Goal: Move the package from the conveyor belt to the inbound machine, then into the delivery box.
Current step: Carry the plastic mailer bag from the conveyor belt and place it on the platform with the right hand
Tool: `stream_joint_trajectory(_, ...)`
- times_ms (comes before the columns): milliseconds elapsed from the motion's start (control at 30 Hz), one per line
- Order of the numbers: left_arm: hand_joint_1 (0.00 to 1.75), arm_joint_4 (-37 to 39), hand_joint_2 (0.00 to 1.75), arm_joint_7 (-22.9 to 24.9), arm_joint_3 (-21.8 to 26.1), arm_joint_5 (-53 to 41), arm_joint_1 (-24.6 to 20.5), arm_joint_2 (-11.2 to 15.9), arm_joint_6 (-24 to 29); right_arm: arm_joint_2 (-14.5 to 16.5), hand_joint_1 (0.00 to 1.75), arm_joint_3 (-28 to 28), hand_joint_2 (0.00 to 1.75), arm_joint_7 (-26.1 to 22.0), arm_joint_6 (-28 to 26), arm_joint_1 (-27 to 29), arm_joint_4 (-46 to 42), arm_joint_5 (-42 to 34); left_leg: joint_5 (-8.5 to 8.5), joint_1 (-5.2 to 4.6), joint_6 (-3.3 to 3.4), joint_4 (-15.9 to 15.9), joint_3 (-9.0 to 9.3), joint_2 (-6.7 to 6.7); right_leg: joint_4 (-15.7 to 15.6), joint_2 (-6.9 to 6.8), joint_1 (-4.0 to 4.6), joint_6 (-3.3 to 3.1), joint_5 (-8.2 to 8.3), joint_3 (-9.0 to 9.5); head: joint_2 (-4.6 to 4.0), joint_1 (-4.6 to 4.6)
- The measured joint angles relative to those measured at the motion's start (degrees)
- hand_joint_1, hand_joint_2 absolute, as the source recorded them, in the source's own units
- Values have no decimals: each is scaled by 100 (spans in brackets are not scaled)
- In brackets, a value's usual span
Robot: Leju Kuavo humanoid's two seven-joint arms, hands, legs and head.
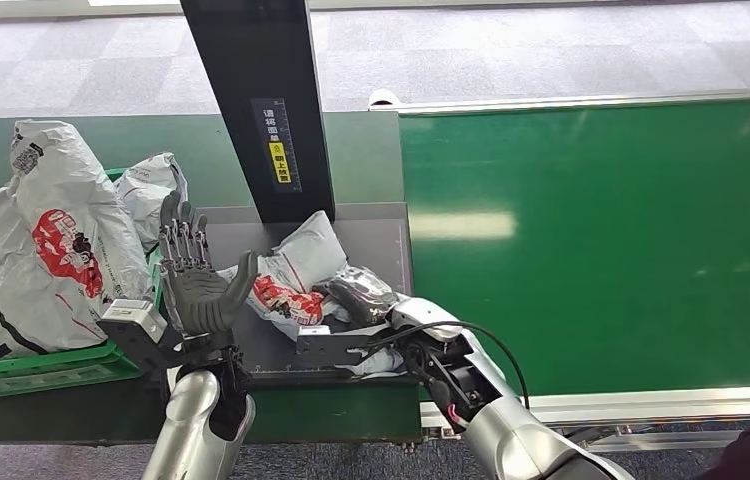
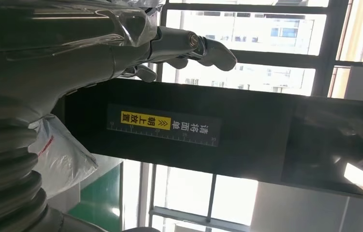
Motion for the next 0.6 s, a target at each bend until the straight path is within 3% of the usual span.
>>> stream_joint_trajectory(67,0,-5,175,0,1,0,2,1,18,-2,2,4,175,-200,-199,26,23,-133,0,1,0,0,0,0,0,0,1,0,0,0,0,-1)
stream_joint_trajectory(200,0,-42,175,0,2,-10,17,2,32,-5,0,-128,175,-690,-661,156,31,-841,0,1,-1,0,-1,-1,1,-1,1,0,0,-1,1,-2)
stream_joint_trajectory(333,0,-100,175,0,4,-46,66,2,14,-10,0,-591,175,-1028,-413,253,20,-1768,0,1,0,0,-3,-1,1,-1,0,0,0,-1,-1,0)
stream_joint_trajectory(600,0,-131,175,0,5,-57,96,2,2,-20,0,-952,175,-1110,-324,331,-4,-1889,0,-1,0,0,-4,-1,0,-1,-2,0,0,-1,0,0)
